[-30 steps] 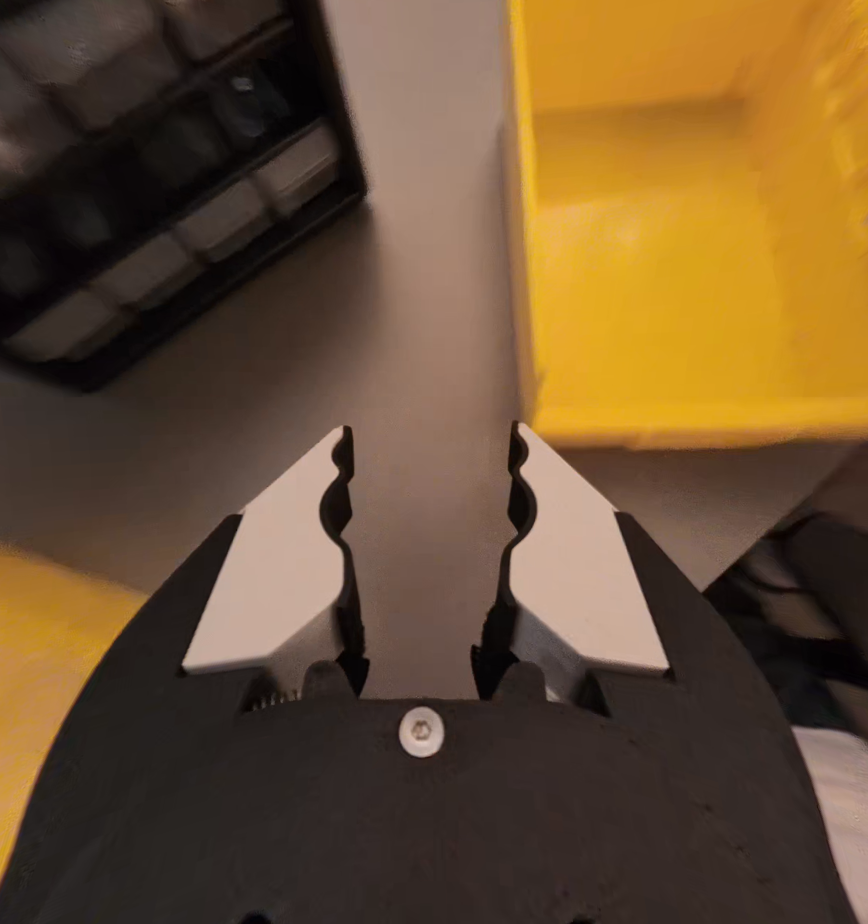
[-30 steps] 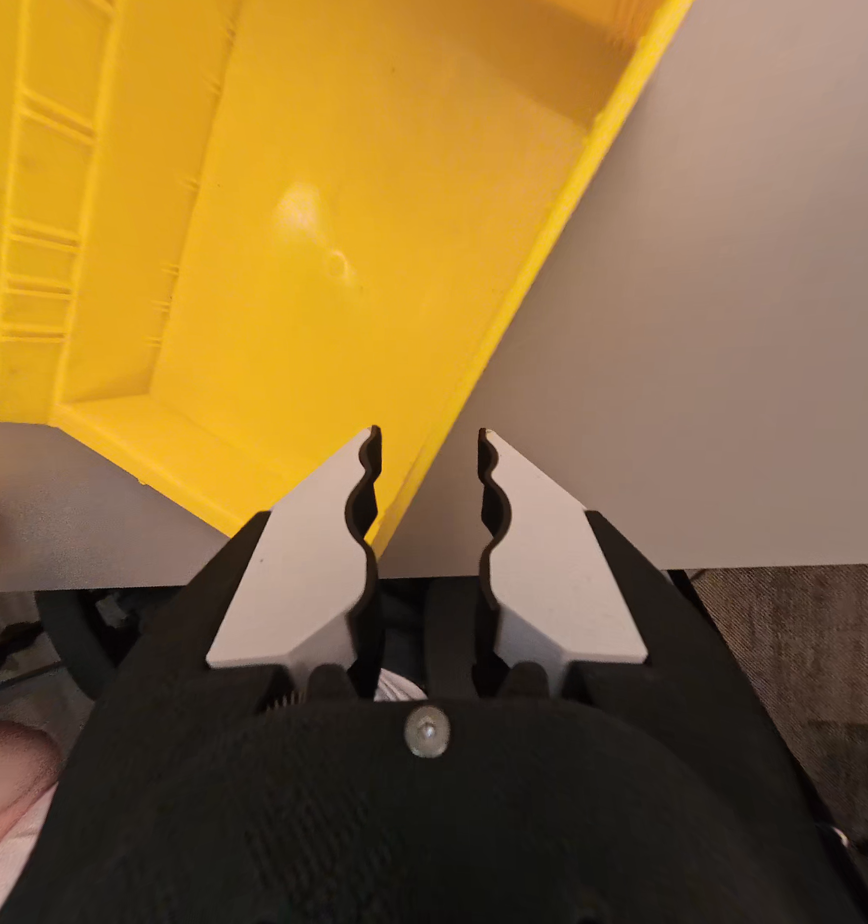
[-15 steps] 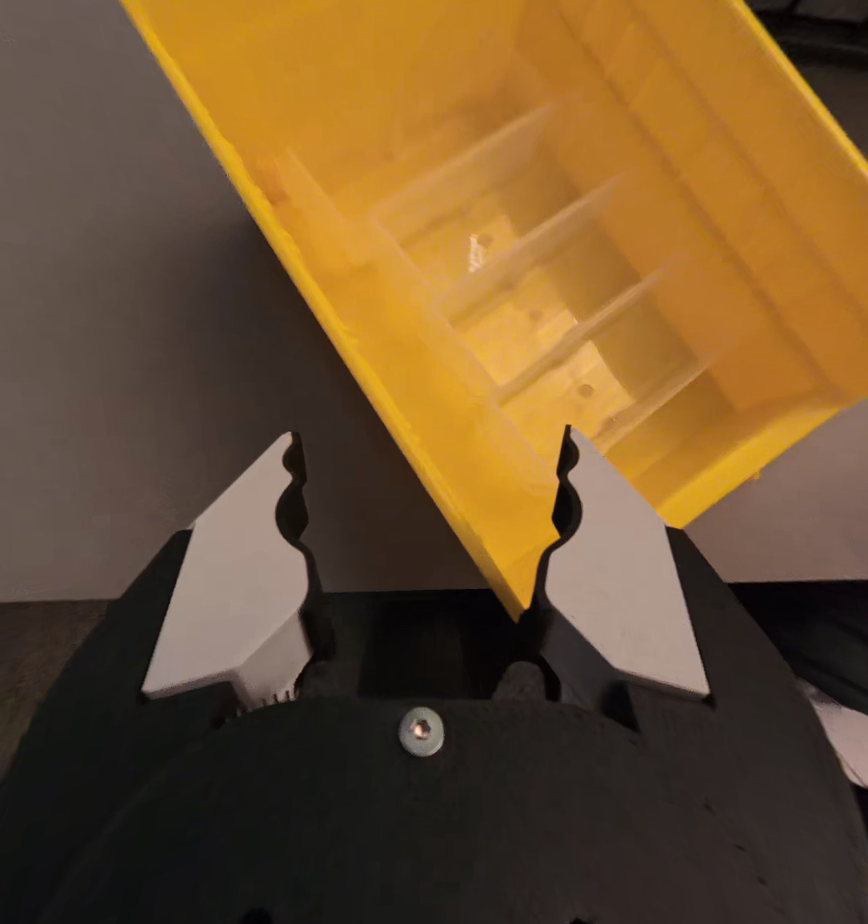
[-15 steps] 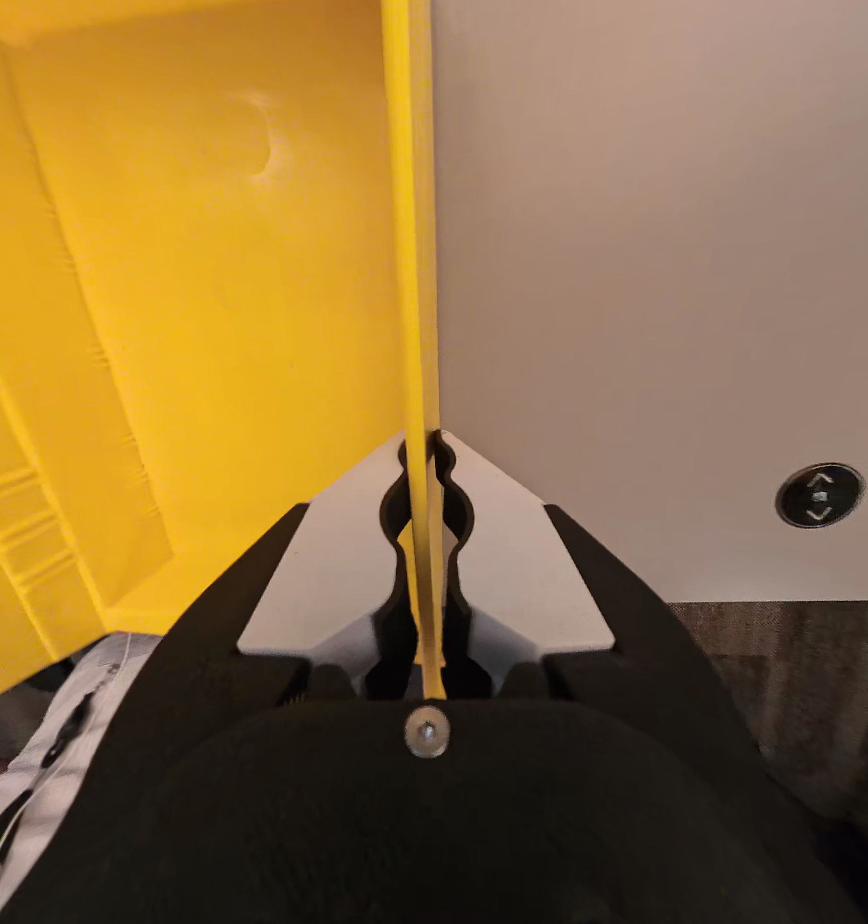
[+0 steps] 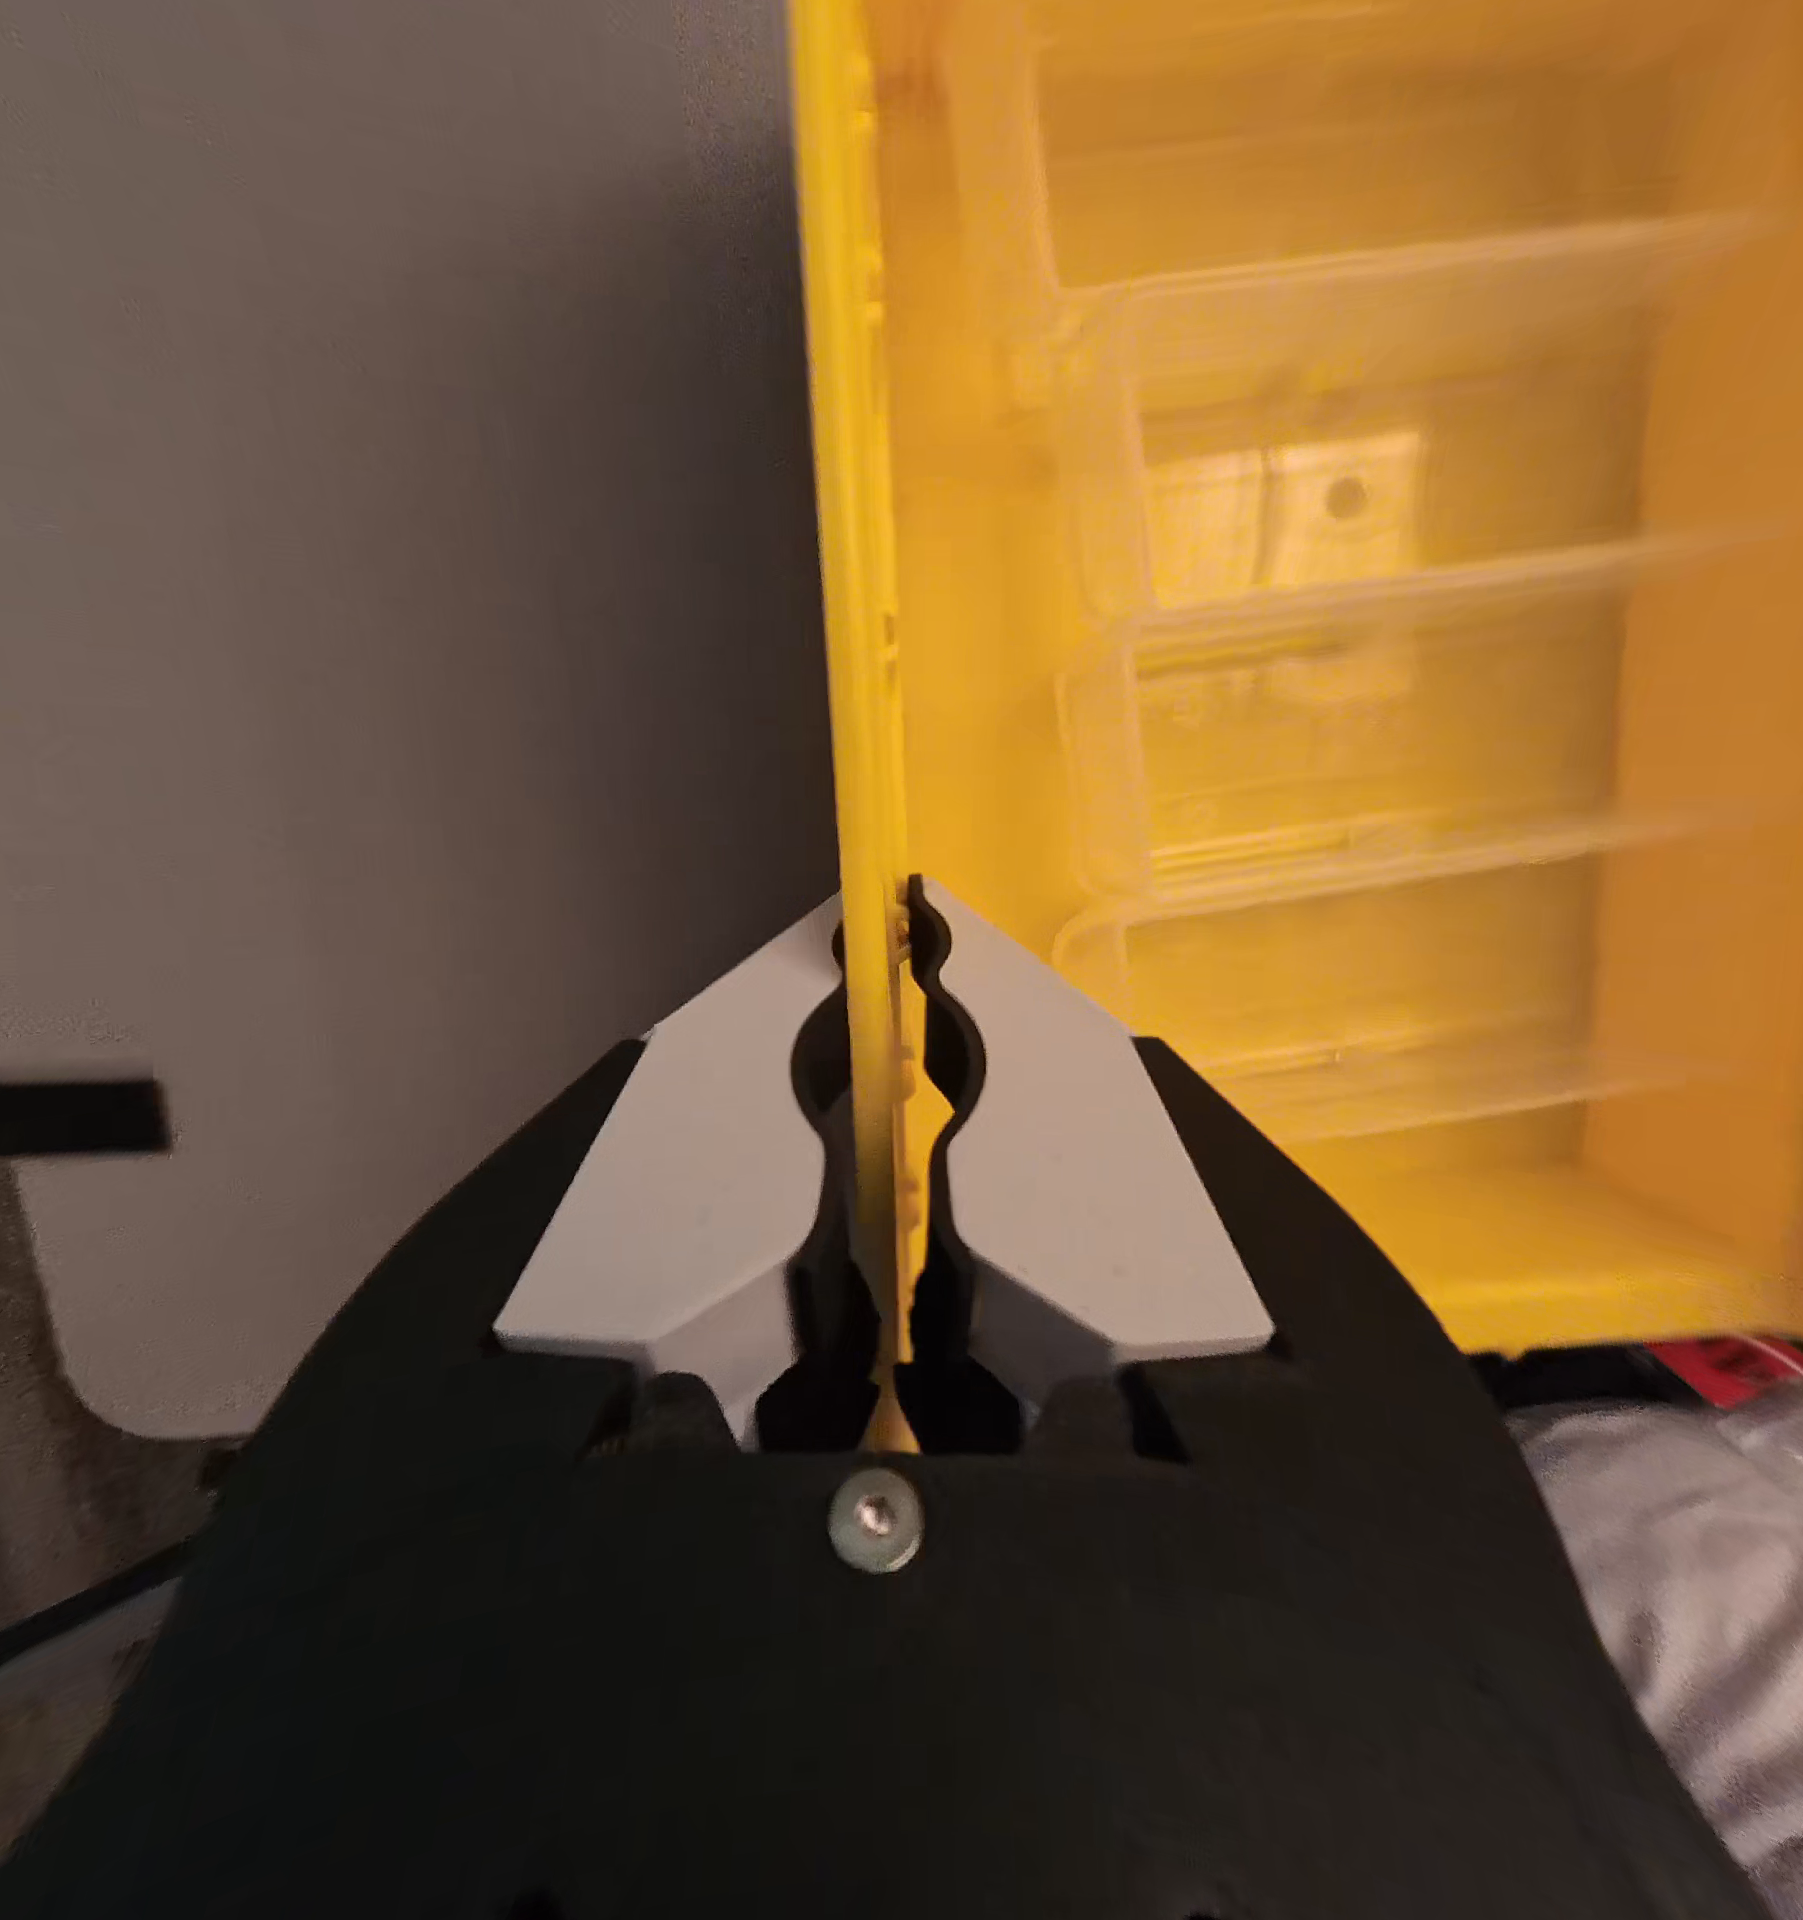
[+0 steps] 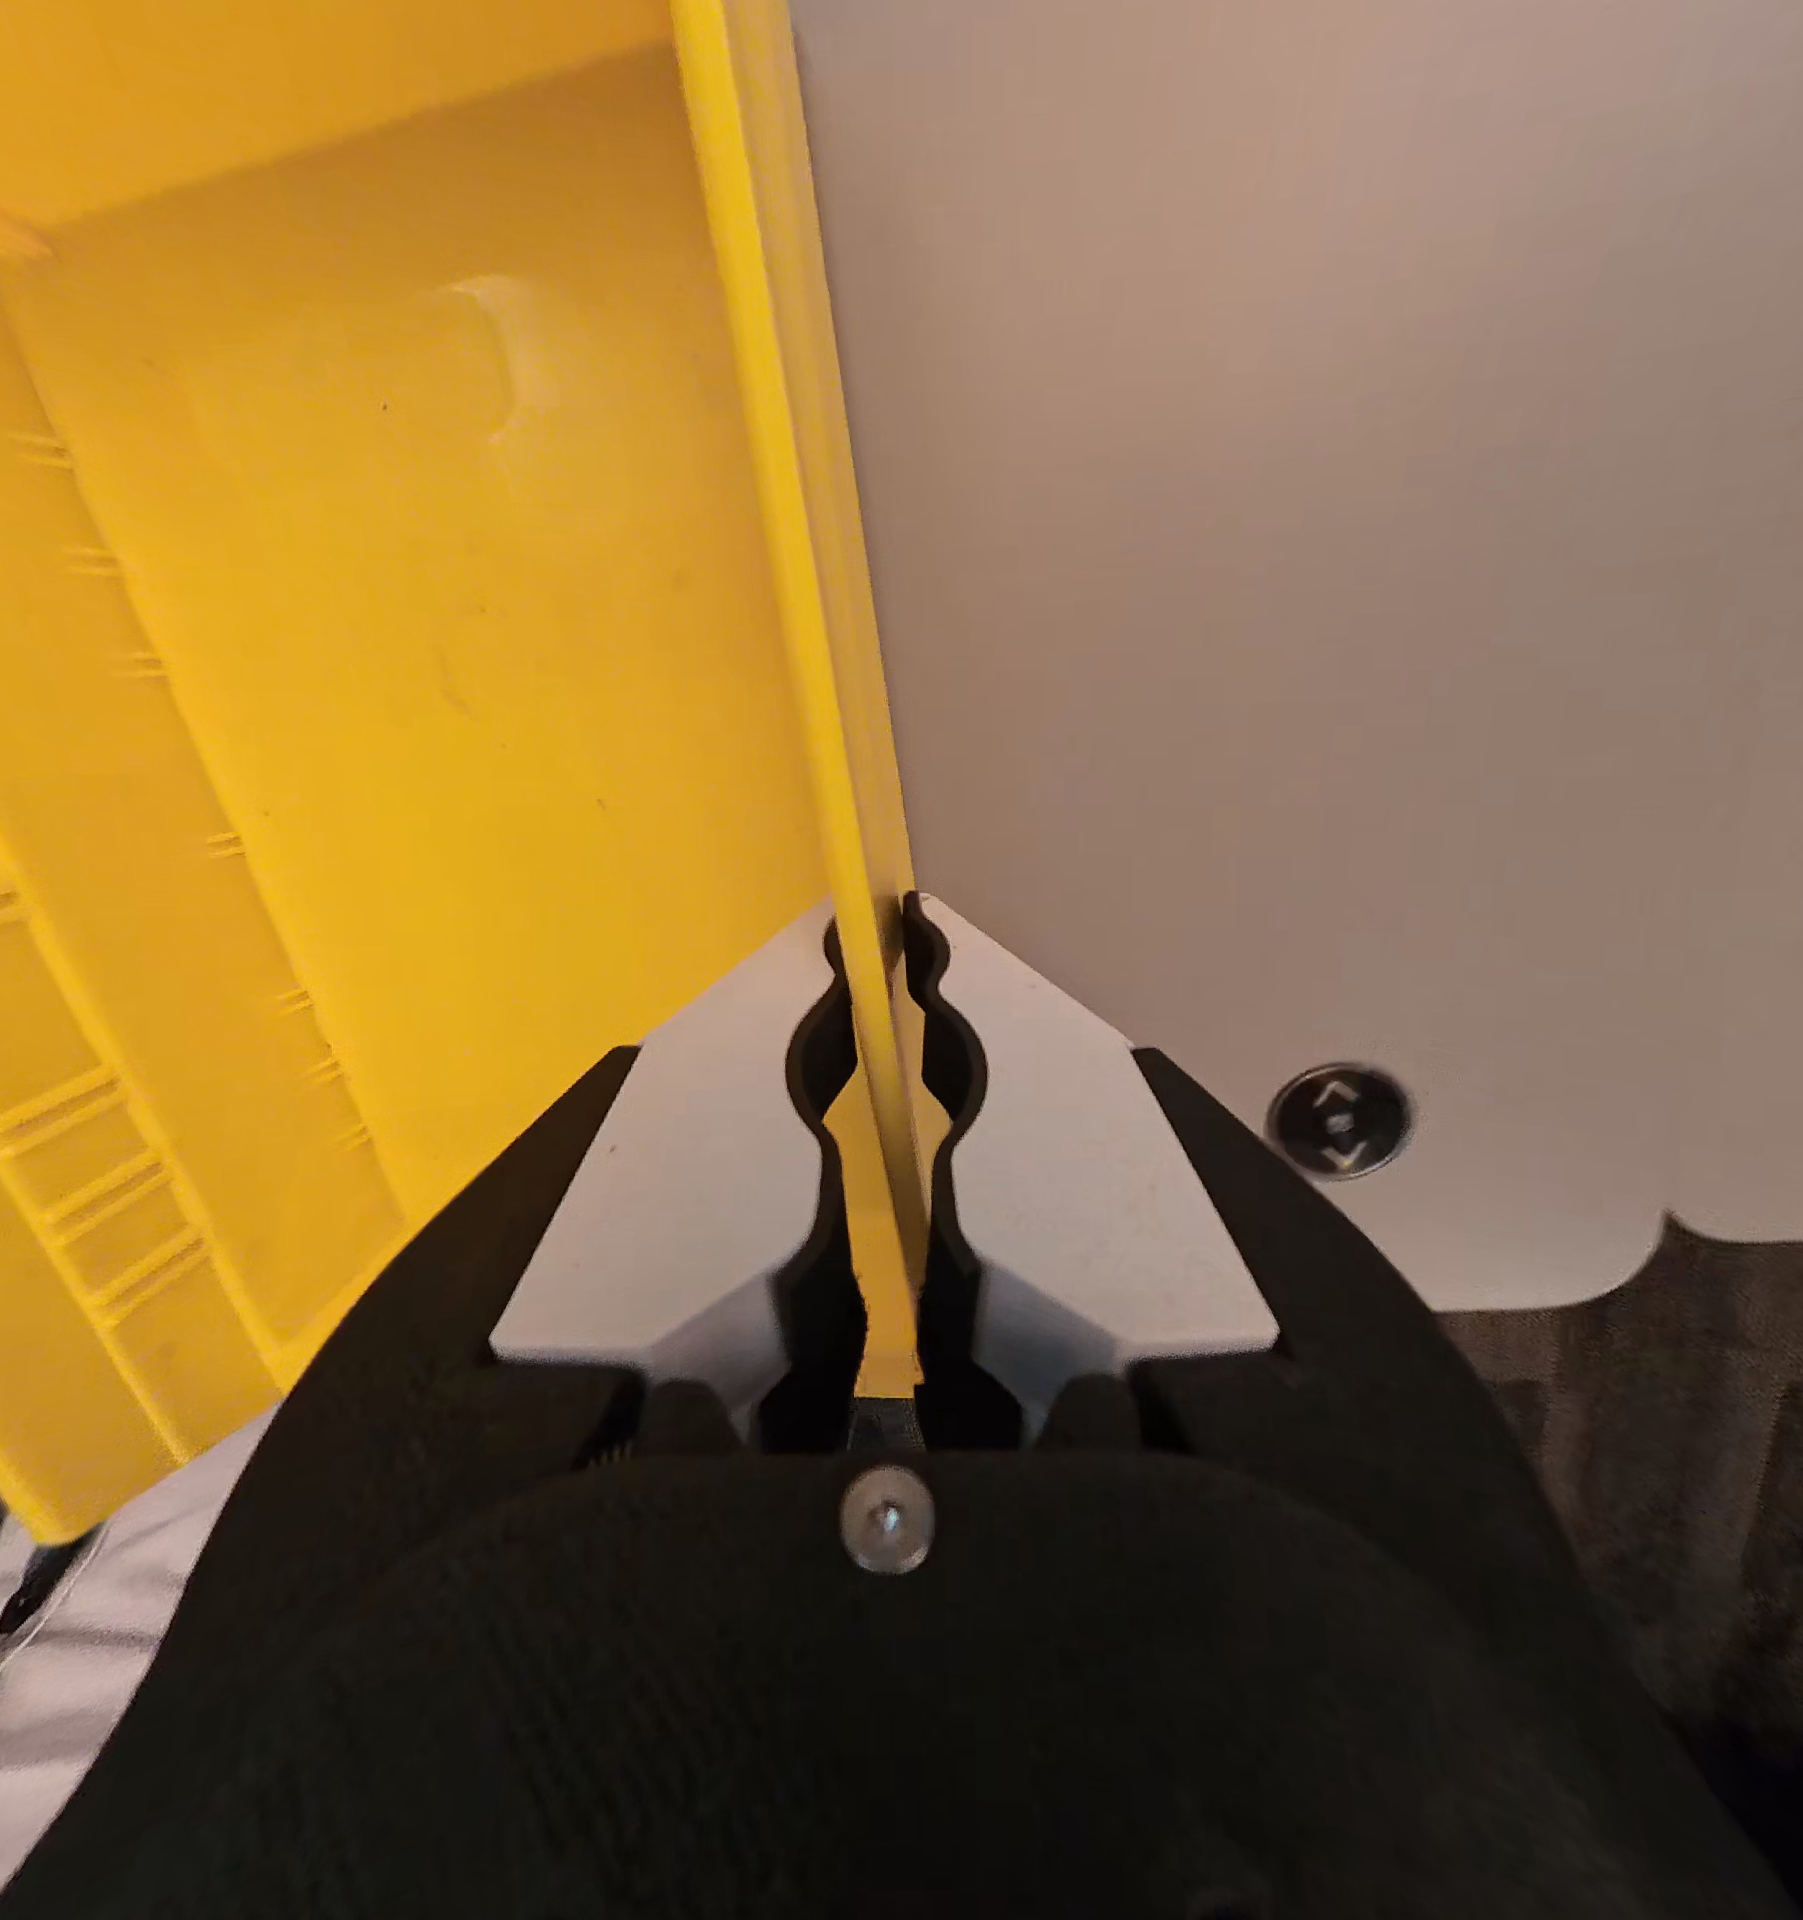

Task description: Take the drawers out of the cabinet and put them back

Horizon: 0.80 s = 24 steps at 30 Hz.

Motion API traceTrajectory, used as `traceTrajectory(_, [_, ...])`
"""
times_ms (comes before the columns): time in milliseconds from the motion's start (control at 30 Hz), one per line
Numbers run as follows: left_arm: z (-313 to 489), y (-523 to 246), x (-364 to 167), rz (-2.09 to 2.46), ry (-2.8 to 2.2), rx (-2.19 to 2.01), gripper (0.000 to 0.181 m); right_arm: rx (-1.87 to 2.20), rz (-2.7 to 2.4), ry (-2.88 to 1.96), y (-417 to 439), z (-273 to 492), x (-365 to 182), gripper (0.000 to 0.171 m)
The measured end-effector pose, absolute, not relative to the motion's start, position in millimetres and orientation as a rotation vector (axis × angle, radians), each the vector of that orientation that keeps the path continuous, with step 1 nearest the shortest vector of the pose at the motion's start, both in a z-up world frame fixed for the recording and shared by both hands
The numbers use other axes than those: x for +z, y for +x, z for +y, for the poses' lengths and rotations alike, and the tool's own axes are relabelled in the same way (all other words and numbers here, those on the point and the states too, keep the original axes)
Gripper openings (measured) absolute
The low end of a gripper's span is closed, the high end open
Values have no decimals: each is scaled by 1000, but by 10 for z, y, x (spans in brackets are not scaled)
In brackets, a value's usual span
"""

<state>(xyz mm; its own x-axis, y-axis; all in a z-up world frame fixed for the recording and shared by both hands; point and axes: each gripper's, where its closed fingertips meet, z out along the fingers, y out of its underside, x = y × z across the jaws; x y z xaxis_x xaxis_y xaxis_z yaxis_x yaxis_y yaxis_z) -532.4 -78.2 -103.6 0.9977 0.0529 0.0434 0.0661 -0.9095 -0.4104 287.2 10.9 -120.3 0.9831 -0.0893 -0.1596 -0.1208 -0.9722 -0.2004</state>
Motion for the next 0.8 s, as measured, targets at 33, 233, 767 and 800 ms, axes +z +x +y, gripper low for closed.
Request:
traceTrajectory(33, [-703,-5385,-1036,-98,-2718,-55,2,212,153,-2922,2940,170,-1204,3])
traceTrajectory(233, [-290,-5674,-1028,-179,-2691,-108,3,260,227,-2938,3176,524,-1206,6])
traceTrajectory(767, [27,-5903,-1020,-328,-2632,-49,3,222,19,-2869,3087,1070,-1203,2])
traceTrajectory(800, [51,-5893,-1020,-331,-2626,-56,3,199,-30,-2869,3082,1072,-1202,2])
